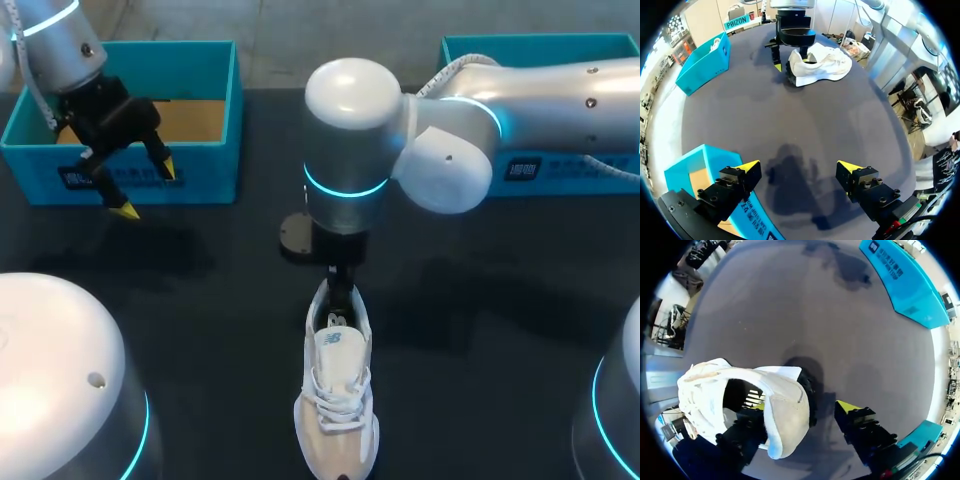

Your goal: Take the shoe out of the shoebox, open the shoe tongue, remove and reinsert the insole, then place the shoe into the shoebox

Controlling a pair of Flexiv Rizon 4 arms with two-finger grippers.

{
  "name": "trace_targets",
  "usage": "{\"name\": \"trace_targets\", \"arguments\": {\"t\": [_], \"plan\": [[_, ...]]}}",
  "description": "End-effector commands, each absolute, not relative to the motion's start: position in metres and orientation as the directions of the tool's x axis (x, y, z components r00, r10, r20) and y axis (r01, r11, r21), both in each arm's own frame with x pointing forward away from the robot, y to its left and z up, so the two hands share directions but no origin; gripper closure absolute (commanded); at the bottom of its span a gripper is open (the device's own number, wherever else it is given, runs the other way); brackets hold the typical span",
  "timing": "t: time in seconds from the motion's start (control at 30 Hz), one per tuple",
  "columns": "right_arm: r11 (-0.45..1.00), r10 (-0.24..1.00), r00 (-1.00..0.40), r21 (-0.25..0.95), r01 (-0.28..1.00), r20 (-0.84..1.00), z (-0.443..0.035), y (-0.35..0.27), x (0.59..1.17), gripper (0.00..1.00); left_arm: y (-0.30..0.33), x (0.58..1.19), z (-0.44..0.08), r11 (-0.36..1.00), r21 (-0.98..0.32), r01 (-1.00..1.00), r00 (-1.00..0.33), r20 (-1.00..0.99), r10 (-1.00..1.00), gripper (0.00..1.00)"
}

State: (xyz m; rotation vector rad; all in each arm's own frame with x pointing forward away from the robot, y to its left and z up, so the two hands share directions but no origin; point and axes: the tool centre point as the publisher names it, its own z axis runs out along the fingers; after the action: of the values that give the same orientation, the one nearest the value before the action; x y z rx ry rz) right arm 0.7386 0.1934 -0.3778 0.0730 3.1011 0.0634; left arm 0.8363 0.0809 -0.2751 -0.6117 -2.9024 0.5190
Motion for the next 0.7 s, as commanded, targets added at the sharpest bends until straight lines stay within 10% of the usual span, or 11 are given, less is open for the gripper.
{"name": "trace_targets", "arguments": {"t": [0.03, 0.1, 0.17, 0.7], "plan": [[0.998, 0.048, -0.998, 0.044, 0.047, -0.027, -0.382, 0.193, 0.740, 0.57, 0.080, 0.836, -0.275, 0.859, -0.354, 0.370, -0.908, 0.057, 0.414, 0.00], [0.998, 0.048, -0.999, 0.042, 0.047, -0.023, -0.384, 0.194, 0.741, 0.67, 0.080, 0.836, -0.275, 0.859, -0.354, 0.370, -0.908, 0.057, 0.415, 0.00], [0.998, 0.047, -0.999, 0.042, 0.046, -0.020, -0.385, 0.194, 0.741, 1.00, 0.080, 0.836, -0.275, 0.859, -0.354, 0.369, -0.909, 0.057, 0.414, 0.00], [0.984, 0.176, -0.983, 0.026, 0.175, -0.041, -0.353, 0.187, 0.743, 1.00, 0.083, 0.838, -0.271, 0.874, -0.336, 0.352, -0.917, 0.062, 0.393, 0.00]]}}
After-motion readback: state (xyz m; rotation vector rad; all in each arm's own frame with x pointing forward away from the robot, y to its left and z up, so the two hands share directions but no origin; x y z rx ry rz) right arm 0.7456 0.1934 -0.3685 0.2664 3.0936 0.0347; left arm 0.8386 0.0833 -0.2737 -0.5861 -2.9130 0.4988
